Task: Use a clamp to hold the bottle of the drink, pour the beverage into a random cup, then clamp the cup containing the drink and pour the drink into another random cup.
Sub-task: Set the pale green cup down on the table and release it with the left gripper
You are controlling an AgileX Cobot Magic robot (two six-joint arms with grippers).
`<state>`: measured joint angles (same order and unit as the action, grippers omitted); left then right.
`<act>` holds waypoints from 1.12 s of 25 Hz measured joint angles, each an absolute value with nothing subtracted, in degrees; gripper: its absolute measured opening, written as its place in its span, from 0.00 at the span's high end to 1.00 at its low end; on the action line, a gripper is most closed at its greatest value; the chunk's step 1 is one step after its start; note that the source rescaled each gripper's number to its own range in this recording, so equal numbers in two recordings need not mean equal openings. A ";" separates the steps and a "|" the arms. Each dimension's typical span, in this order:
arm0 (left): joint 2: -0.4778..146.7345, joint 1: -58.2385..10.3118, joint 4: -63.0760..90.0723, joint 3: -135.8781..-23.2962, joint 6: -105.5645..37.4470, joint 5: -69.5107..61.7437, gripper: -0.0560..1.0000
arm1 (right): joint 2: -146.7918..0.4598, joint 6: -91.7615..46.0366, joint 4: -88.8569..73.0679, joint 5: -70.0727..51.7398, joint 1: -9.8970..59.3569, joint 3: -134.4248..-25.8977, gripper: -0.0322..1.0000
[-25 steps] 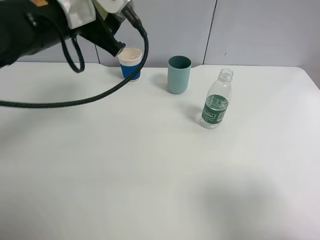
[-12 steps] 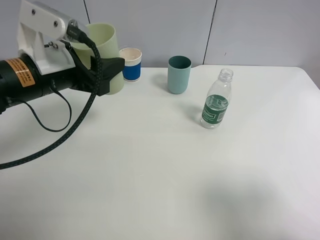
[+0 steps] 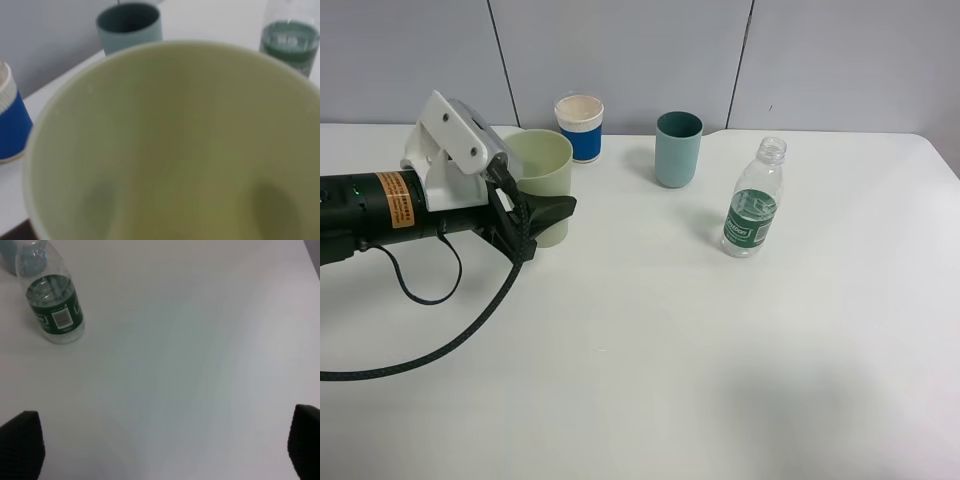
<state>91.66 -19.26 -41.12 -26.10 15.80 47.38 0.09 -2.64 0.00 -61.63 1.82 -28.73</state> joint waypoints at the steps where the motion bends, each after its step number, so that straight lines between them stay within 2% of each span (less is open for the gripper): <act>1: 92.78 -18.51 -41.73 -26.15 15.38 48.81 0.90 | 0.09 -2.64 0.00 -61.63 1.82 -28.73 0.06; 13: 106.84 -16.63 -41.65 -26.32 0.57 64.44 0.90 | 0.09 -2.64 0.00 -61.63 1.82 -28.73 0.06; 28: 118.43 -16.63 -40.30 -26.39 -1.29 71.08 0.90 | 0.09 -2.64 0.00 -61.63 1.82 -28.73 0.06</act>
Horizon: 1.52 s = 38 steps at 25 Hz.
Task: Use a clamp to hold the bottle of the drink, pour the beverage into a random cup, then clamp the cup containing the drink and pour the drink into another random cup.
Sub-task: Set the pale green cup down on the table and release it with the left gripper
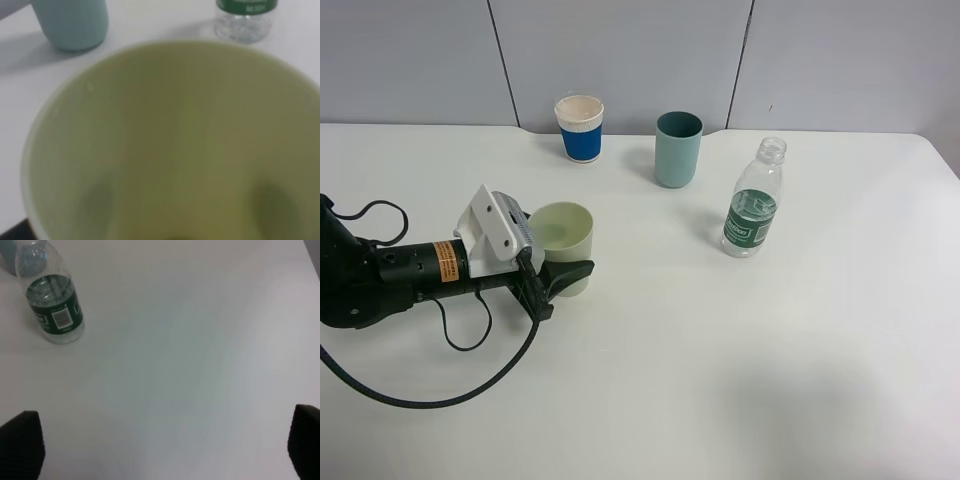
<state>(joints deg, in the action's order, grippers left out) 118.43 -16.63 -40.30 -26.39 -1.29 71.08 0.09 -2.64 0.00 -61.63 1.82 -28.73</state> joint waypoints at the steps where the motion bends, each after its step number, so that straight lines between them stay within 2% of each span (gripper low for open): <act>1: 118.74 -16.63 -40.30 -26.39 -1.29 71.58 0.90 | 0.09 -2.64 0.00 -61.63 1.82 -28.73 0.06; 14: 119.25 -16.63 -40.24 -26.39 -1.51 72.29 0.90 | 0.09 -2.64 0.00 -61.63 1.82 -28.73 0.06; 15: 119.25 -16.63 -40.17 -26.39 -1.51 72.29 0.87 | 0.09 -2.64 0.00 -61.63 1.82 -28.73 0.06; 16: 119.25 -16.63 -39.88 -26.39 -1.60 71.77 0.77 | 0.09 -2.64 0.00 -61.63 1.82 -28.73 0.06; 18: 119.79 -16.63 -39.02 -26.39 -1.39 70.35 0.33 | 0.09 -2.64 0.00 -61.63 1.82 -28.73 0.06; 19: 119.85 -16.63 -38.54 -26.34 -0.92 70.14 0.18 | 0.09 -2.64 0.00 -61.63 1.82 -28.73 0.06; 20: 119.85 -16.63 -38.38 -26.34 -0.48 70.14 0.12 | 0.09 -2.64 0.00 -61.63 1.82 -28.73 0.06; 22: 119.14 -16.63 -38.38 -25.98 0.00 70.09 0.04 | 0.09 -2.64 0.00 -61.63 1.82 -28.73 0.06; 33: 99.66 -16.63 -36.82 -13.66 0.44 69.80 0.02 | 0.09 -2.64 0.00 -61.63 1.82 -28.73 0.06; 38: 85.36 -16.63 -34.86 -9.41 1.29 62.78 0.02 | 0.09 -2.64 0.00 -61.63 1.82 -28.73 0.06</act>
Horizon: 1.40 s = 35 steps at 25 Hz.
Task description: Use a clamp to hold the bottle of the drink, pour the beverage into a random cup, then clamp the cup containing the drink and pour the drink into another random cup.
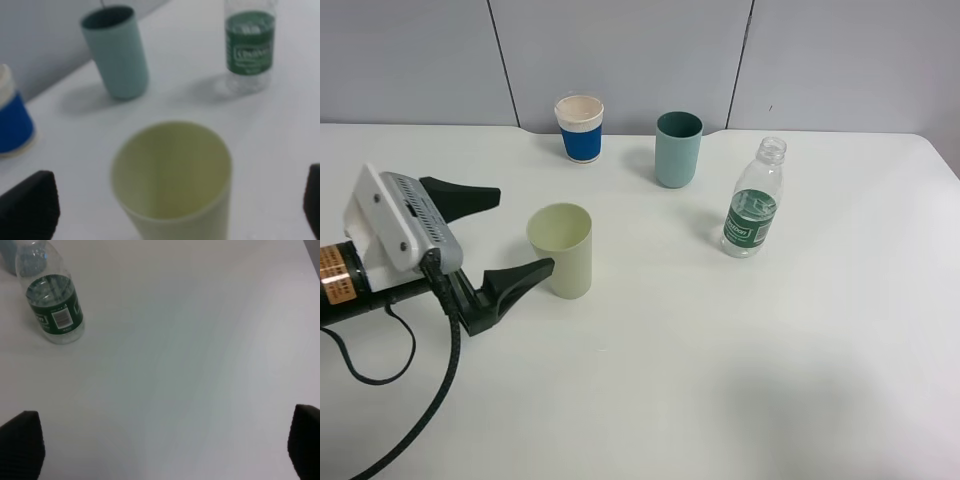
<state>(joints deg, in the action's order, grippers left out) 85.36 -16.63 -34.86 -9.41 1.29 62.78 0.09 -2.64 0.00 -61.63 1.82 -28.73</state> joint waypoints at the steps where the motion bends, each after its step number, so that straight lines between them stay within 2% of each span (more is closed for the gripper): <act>1: 81.98 -16.63 -34.18 -9.29 1.85 60.46 0.02 | 0.09 -2.64 0.00 -61.63 1.82 -28.73 0.06; 9: 57.09 -17.57 -20.78 -11.38 3.69 35.78 0.02 | 0.09 -2.64 0.00 -61.63 1.82 -28.73 0.06; 23: 30.70 -17.73 -9.11 -34.30 3.69 -24.38 0.02 | 0.09 -2.64 0.00 -61.63 1.82 -28.73 0.06; 31: 18.29 -17.55 -12.74 -40.38 8.48 -42.89 0.01 | 0.09 -2.64 0.00 -61.63 1.82 -28.73 0.06; 35: 13.42 -14.48 -13.34 -40.67 9.51 -48.88 0.01 | 0.09 -2.64 0.00 -61.63 1.82 -28.73 0.06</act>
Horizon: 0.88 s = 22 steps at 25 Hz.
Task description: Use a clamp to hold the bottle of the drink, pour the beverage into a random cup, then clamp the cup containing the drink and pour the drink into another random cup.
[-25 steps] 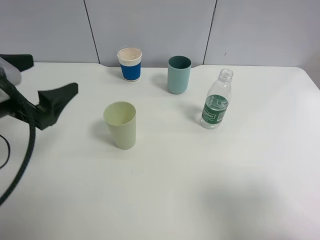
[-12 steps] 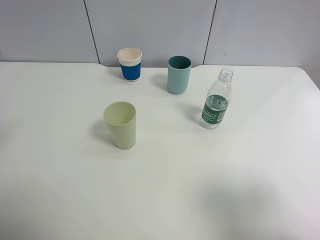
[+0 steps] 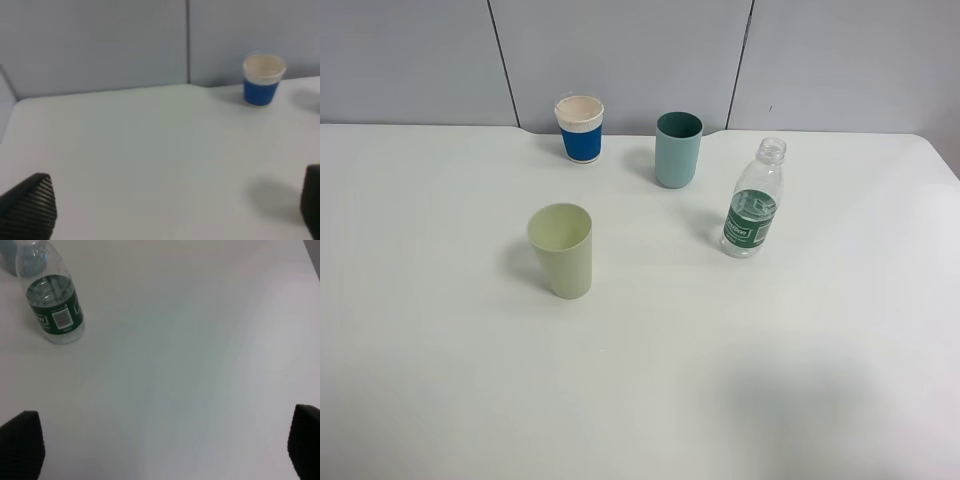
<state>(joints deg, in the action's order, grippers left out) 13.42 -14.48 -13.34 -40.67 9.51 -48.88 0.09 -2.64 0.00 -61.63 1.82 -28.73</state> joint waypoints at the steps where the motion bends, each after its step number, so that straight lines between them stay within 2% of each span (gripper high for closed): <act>1: 12.31 -13.24 -13.34 -40.67 9.51 -50.44 0.01 | 0.09 -2.64 0.00 -61.63 1.82 -28.73 0.06; 7: 7.13 -7.46 -11.22 -40.67 8.75 -58.93 0.01 | 0.09 -2.64 0.00 -61.63 1.82 -28.73 0.06; 13: 1.14 -5.97 -8.66 -38.77 6.43 -64.54 0.01 | 0.09 -2.64 0.00 -61.63 1.82 -28.73 0.06; 22: -0.28 -5.97 -1.39 -28.97 4.50 -61.20 0.01 | 0.09 -2.64 0.00 -61.63 1.82 -28.73 0.06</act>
<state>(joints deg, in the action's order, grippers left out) -0.28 -5.97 -1.39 -28.97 4.50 -61.20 0.09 -2.64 0.00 -61.63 1.82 -28.73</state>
